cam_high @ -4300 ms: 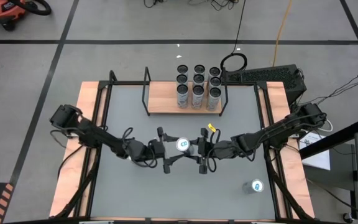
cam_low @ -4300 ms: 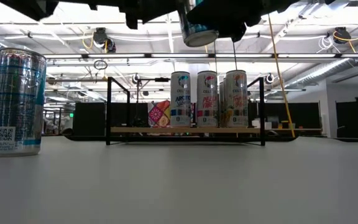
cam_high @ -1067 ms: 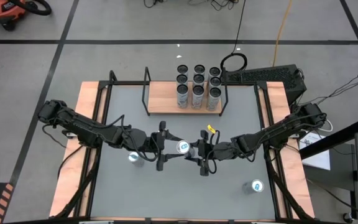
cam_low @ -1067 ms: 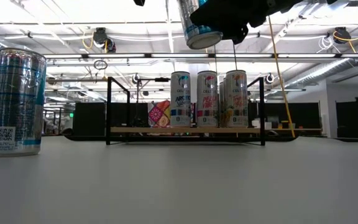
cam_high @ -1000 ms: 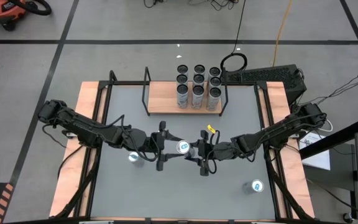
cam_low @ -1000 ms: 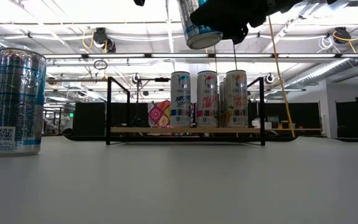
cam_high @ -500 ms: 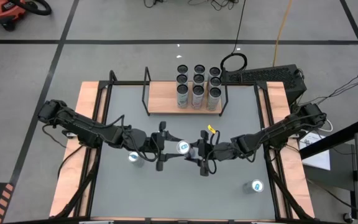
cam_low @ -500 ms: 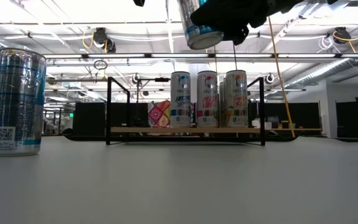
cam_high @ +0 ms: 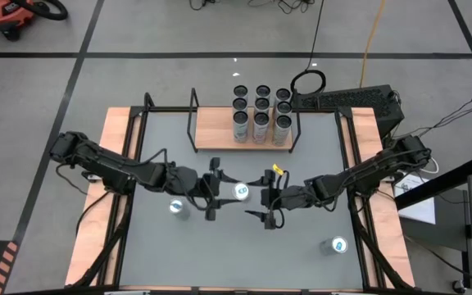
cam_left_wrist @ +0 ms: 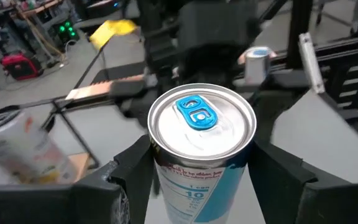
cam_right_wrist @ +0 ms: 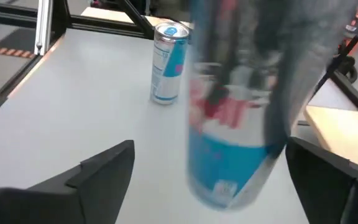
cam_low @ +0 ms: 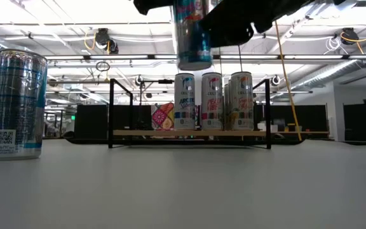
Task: Place canned beverage on shelf
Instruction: Put the middle blue soda can on the shelf
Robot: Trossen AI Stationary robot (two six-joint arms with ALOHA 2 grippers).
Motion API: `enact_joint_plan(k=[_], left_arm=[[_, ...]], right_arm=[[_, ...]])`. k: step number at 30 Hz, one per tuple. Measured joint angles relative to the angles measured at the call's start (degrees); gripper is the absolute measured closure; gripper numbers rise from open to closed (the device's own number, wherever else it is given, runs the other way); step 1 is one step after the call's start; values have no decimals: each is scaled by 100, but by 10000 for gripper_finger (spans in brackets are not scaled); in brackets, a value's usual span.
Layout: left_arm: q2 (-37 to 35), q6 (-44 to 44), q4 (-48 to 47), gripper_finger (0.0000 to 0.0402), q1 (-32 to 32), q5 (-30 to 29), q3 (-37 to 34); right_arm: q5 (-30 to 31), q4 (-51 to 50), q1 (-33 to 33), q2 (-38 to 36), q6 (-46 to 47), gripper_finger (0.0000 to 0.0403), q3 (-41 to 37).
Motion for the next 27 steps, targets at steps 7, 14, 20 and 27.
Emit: enact_joint_plan(k=[7, 14, 20, 27], left_arm=[[-561, 81, -569, 182, 453, 553, 0], [-1392, 834, -1006, 182, 1002, 693, 3], [-1738, 1282, -1390, 182, 2206, 1700, 5], [-1589, 1449, -1543, 182, 3874, 3247, -22]], right_arm=[[4, -1294, -80, -852, -135, 51, 0], [-289, -2487, -67, -1467, -204, 51, 0], [-785, -2764, -67, -1515, -564, 51, -2], [-816, -3053, -65, -1553, -723, 52, -2]])
